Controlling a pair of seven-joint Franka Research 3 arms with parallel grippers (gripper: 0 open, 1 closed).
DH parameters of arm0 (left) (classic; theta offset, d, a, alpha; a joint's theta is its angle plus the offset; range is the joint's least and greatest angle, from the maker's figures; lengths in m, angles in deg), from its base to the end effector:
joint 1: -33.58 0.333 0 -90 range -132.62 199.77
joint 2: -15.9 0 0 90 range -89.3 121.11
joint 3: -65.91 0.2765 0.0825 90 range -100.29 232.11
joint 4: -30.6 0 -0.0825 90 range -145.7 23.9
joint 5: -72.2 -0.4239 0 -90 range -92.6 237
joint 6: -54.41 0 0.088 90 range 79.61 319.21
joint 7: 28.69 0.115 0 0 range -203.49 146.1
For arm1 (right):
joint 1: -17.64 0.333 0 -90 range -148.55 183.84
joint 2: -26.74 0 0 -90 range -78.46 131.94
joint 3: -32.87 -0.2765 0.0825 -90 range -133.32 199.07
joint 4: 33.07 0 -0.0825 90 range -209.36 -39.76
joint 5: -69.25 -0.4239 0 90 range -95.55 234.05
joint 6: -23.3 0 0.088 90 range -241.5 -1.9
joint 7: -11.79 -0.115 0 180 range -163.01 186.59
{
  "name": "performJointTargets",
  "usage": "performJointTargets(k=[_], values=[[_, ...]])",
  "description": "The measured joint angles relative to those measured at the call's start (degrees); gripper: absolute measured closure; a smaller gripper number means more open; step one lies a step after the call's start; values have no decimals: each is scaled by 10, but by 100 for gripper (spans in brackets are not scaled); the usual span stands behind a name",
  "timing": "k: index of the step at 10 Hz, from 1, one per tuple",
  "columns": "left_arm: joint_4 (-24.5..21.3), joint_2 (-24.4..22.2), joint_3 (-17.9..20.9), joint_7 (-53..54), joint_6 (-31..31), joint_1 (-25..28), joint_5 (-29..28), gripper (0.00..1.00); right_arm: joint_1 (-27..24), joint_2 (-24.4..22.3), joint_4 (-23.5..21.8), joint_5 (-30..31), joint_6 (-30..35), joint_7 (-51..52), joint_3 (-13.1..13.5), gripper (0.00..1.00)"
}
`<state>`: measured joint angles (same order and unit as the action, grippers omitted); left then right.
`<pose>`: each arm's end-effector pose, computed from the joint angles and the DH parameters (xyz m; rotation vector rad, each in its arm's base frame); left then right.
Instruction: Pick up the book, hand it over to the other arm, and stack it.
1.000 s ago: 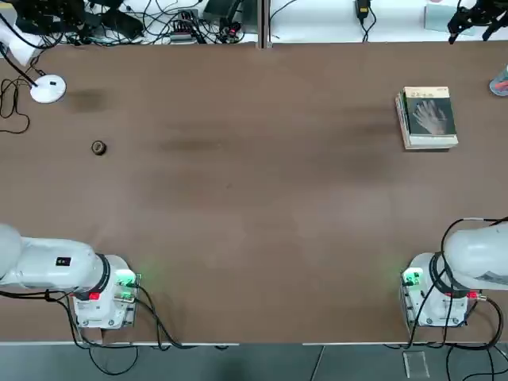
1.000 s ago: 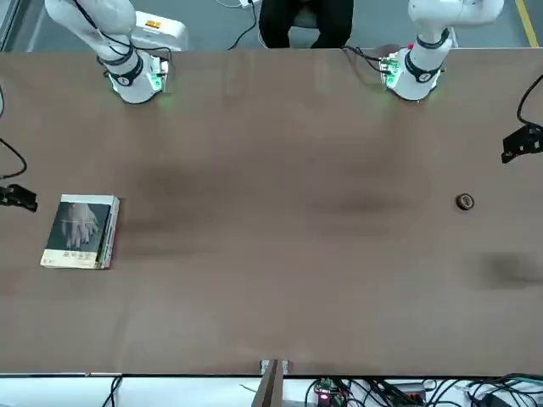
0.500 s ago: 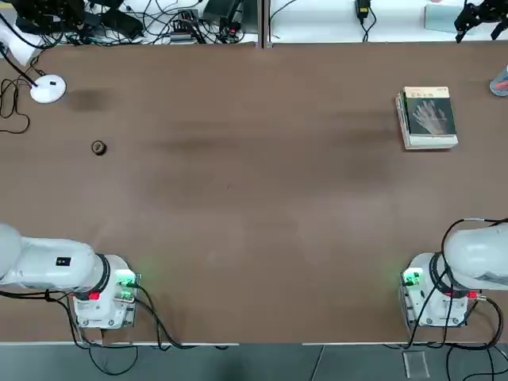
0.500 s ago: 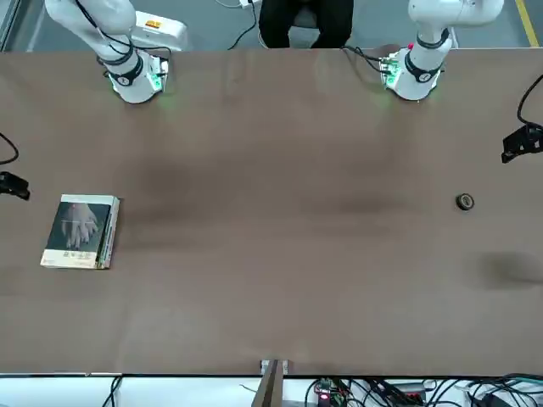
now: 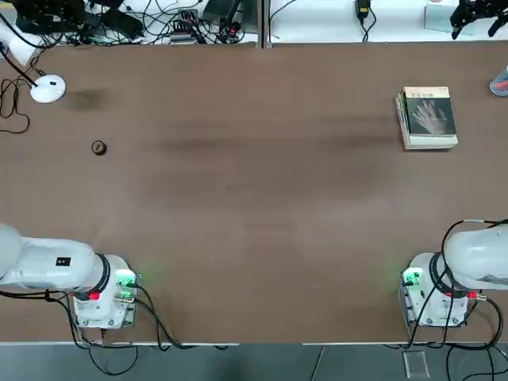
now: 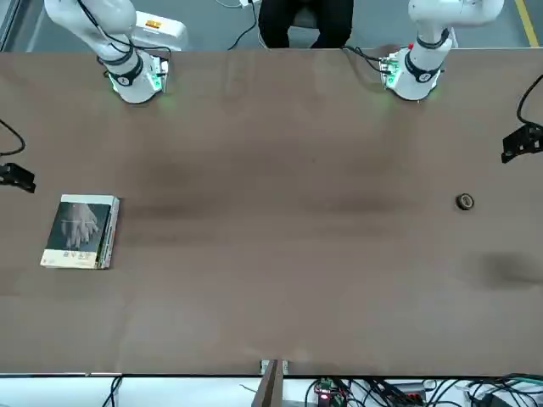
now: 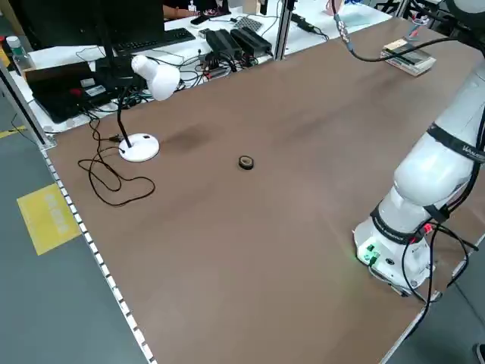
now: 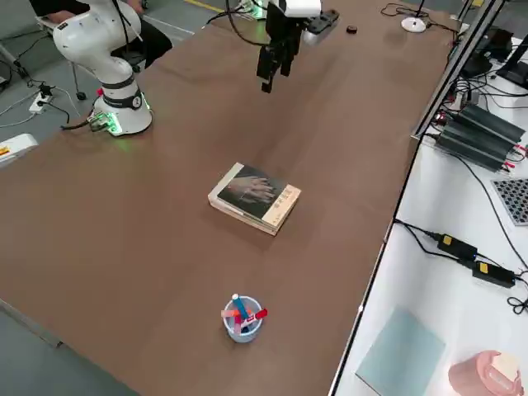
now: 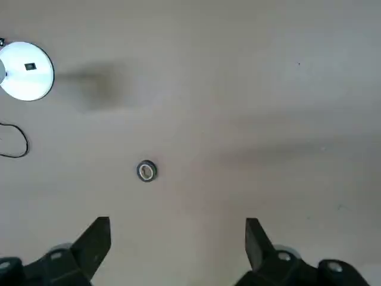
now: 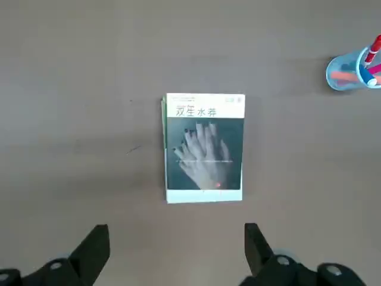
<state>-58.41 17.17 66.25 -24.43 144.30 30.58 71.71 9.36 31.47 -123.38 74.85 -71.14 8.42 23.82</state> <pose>0.5995 -0.0269 0.5724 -3.1273 0.1891 0.0109 0.6213 -0.0051 0.5318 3.0563 -0.0578 -0.0097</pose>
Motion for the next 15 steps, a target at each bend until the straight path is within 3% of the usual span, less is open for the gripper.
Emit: performJointTargets(k=[7, 15], values=[[0, 0, 0, 0, 0, 0, 0, 0, 34, -21, 20, 0, 17, -29, 10, 0], [2, 0, -1, 0, 0, 0, 0, 0, 34, -20, 21, -19, 26, 45, 25, 0]])
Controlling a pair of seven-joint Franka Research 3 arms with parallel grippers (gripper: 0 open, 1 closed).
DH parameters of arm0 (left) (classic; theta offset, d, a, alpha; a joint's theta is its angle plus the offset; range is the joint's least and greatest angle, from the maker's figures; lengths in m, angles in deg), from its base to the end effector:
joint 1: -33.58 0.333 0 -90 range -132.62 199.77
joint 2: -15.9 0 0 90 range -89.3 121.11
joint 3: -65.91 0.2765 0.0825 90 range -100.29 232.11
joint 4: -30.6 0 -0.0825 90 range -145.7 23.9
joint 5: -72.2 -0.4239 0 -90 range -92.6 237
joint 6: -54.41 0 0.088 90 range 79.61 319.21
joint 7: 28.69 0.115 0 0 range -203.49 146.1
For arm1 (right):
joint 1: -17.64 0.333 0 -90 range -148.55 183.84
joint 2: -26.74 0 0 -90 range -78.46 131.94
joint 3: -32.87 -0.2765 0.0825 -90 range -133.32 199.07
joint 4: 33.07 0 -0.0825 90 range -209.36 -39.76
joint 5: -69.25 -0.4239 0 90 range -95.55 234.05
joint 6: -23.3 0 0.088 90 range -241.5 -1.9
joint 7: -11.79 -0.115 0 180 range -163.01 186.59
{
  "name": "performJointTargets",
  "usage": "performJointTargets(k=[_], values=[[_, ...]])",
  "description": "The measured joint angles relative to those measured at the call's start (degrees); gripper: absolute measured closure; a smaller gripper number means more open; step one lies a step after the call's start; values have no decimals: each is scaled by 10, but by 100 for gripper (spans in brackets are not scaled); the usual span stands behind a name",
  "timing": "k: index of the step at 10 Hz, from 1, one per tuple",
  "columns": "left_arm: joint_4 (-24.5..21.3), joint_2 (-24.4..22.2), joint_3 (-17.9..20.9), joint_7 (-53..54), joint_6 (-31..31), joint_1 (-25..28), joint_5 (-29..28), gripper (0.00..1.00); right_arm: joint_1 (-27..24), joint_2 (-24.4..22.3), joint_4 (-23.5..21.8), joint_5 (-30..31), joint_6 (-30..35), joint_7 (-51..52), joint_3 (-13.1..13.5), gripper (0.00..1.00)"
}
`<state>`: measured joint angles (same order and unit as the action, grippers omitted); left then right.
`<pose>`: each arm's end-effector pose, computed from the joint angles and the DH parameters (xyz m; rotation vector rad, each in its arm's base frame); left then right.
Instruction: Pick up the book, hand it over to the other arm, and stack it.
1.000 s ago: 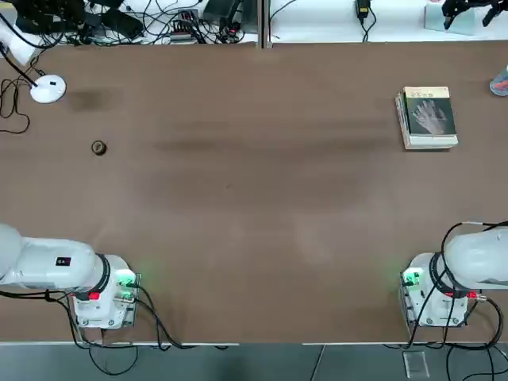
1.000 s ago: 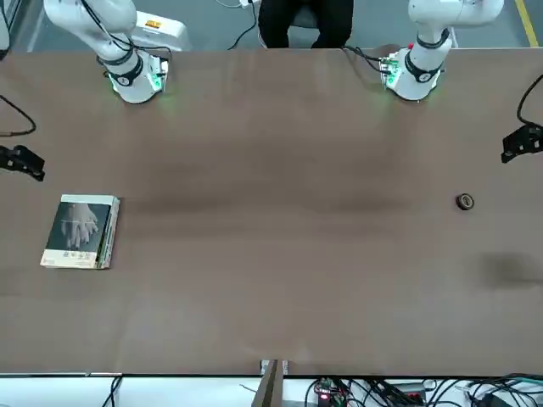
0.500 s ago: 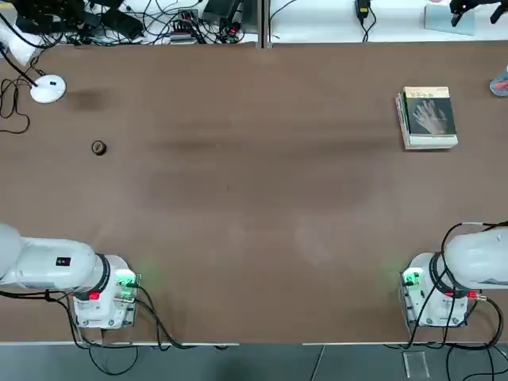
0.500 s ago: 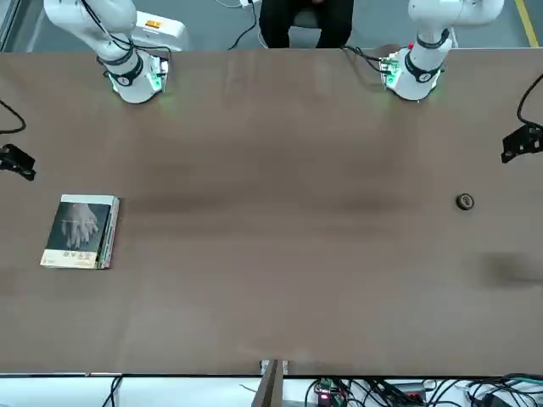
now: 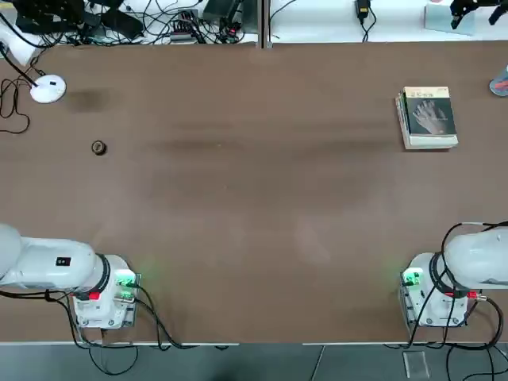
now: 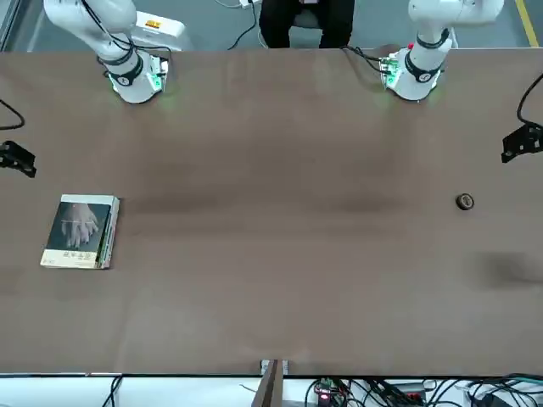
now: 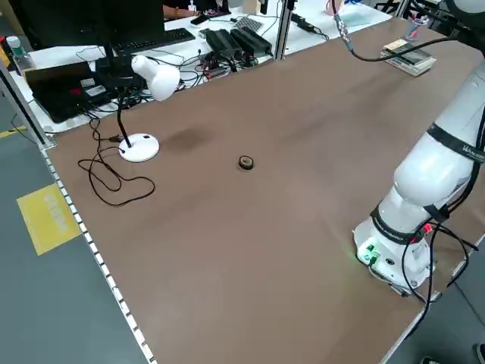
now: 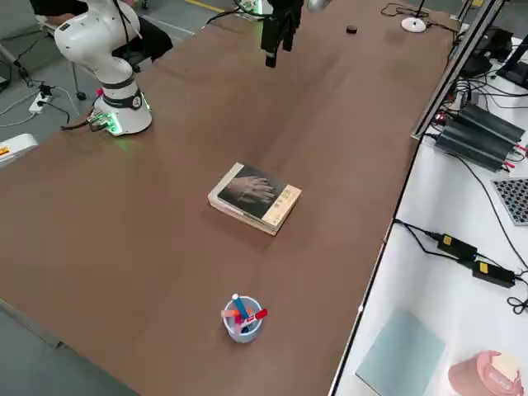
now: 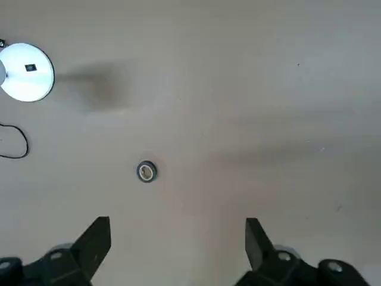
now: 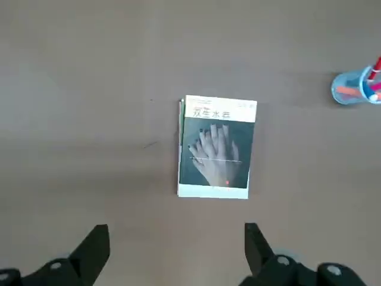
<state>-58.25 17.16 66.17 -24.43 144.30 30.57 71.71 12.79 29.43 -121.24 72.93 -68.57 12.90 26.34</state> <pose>0.5995 -0.0278 0.5740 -3.1271 0.1915 0.0062 0.6104 0.0094 0.5684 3.0817 0.0771 0.0281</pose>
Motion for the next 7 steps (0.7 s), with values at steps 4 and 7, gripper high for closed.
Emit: performJointTargets(k=[4, 7], values=[[1, 0, 0, 0, 0, 0, 0, 0, 0, 1, -1, -15, 0, 19, 6, 0], [1, 0, -1, 0, 0, -1, 0, 0, 0, 2, -1, -16, -7, 19, 6, 0]])
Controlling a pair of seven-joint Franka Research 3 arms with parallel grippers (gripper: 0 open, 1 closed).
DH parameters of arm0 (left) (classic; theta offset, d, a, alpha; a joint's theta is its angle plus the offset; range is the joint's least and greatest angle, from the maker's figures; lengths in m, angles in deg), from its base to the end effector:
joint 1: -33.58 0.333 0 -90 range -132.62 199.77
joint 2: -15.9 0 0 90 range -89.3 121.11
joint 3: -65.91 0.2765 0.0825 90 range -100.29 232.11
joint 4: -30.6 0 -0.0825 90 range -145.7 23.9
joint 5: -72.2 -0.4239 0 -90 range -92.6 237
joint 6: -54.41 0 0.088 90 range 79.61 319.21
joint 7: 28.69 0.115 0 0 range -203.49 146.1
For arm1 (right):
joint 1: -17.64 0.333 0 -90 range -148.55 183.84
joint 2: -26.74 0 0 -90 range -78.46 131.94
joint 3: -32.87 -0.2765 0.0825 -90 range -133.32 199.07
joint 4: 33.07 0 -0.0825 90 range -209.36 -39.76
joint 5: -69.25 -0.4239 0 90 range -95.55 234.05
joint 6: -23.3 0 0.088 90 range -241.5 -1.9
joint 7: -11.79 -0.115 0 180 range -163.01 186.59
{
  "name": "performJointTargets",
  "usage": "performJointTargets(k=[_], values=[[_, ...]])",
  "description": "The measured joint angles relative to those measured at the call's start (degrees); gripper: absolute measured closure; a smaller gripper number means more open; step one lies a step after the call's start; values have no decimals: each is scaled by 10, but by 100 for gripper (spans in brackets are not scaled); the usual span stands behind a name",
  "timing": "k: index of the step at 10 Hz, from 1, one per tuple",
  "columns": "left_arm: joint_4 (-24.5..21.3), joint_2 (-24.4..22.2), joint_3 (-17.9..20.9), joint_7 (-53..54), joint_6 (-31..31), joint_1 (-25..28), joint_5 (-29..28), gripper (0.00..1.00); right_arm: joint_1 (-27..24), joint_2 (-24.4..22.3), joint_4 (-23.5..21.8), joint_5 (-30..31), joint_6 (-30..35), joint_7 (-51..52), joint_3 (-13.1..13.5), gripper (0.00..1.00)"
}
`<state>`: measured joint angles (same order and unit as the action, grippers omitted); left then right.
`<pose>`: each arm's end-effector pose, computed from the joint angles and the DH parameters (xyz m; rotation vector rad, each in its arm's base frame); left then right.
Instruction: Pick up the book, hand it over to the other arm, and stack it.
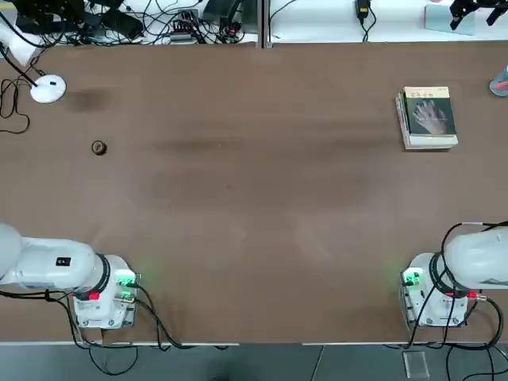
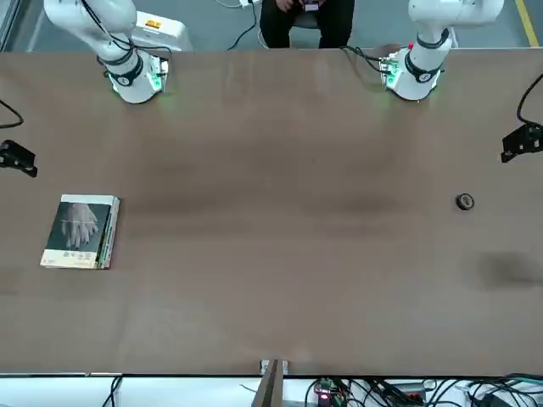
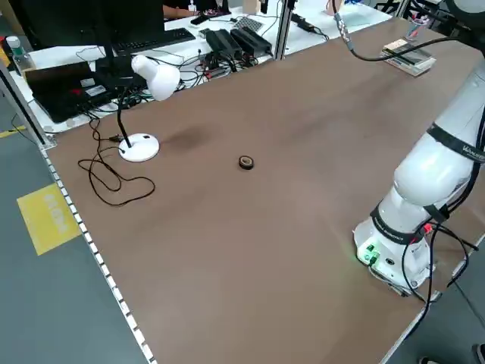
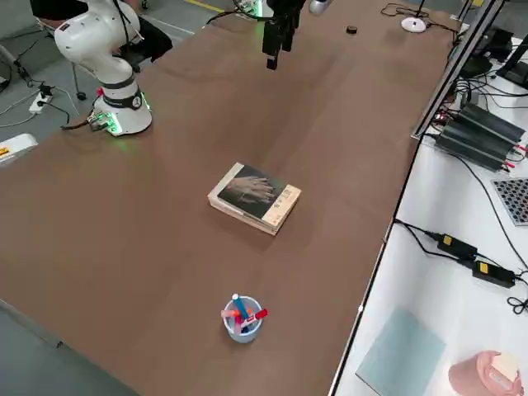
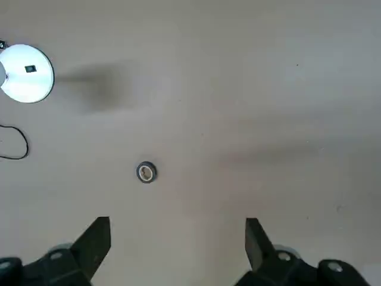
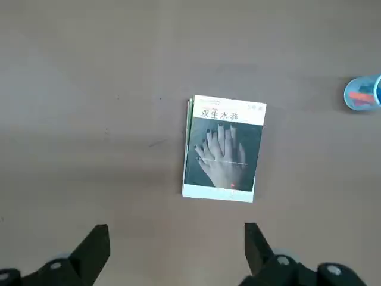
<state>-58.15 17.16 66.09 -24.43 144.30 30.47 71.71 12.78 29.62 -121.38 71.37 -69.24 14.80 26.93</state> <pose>0.5995 -0.0297 0.5749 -3.1268 0.1964 0.0034 0.6124 0.0061 0.5660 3.1072 0.1125 0.0362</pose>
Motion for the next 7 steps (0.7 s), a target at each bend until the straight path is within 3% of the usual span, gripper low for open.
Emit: performJointTargets(k=[7], values=[[0, 0, -1, 0, 0, -1, 0, 0, 0, 0, 0, 0, -6, 0, 0, 0]])
